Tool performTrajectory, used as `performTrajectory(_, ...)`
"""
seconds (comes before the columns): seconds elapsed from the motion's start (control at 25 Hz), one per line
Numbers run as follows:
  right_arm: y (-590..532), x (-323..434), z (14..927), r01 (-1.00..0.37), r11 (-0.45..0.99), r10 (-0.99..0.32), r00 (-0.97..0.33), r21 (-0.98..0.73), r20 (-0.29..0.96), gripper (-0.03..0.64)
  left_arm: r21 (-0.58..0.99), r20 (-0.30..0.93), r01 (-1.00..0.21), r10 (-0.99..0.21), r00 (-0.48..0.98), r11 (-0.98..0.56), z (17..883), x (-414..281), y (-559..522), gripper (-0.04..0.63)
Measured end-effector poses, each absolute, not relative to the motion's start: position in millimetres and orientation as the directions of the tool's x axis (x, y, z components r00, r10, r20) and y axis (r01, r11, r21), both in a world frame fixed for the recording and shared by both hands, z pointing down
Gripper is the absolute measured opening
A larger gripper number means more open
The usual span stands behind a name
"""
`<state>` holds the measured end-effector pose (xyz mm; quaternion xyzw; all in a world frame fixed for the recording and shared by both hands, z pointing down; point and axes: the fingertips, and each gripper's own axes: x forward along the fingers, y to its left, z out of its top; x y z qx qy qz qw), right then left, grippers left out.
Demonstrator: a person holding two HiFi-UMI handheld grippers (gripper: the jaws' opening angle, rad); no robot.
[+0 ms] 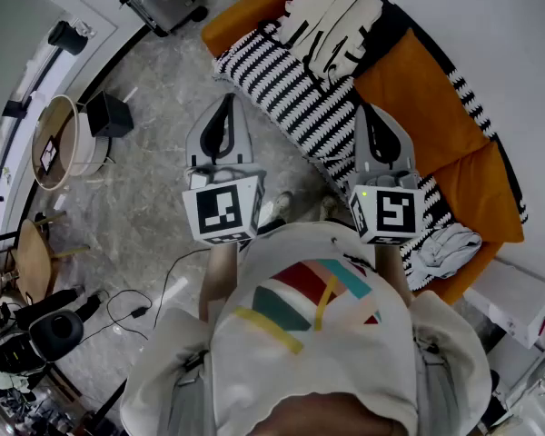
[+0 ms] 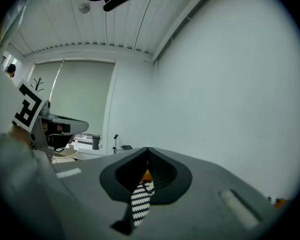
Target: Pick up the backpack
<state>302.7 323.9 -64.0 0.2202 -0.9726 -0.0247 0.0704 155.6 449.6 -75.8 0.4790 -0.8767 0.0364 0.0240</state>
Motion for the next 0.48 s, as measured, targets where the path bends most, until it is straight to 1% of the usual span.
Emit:
performTrajectory(0.2,336,290,-66,-0.445,0.891,-0.453,-0.885,0.092,0.105,0.003,-0.043,0.064,-0.83,-0.828,-0.558,0.556,-77,134,475,0.014)
performTrajectory(0.48,364,267,-61,-0.482,0.873,-0.488,-0.867,0.078,0.102,0.003,-0.054,0.069,-0.849,-0.846,-0.529,0.526,-75,109,502,0.014)
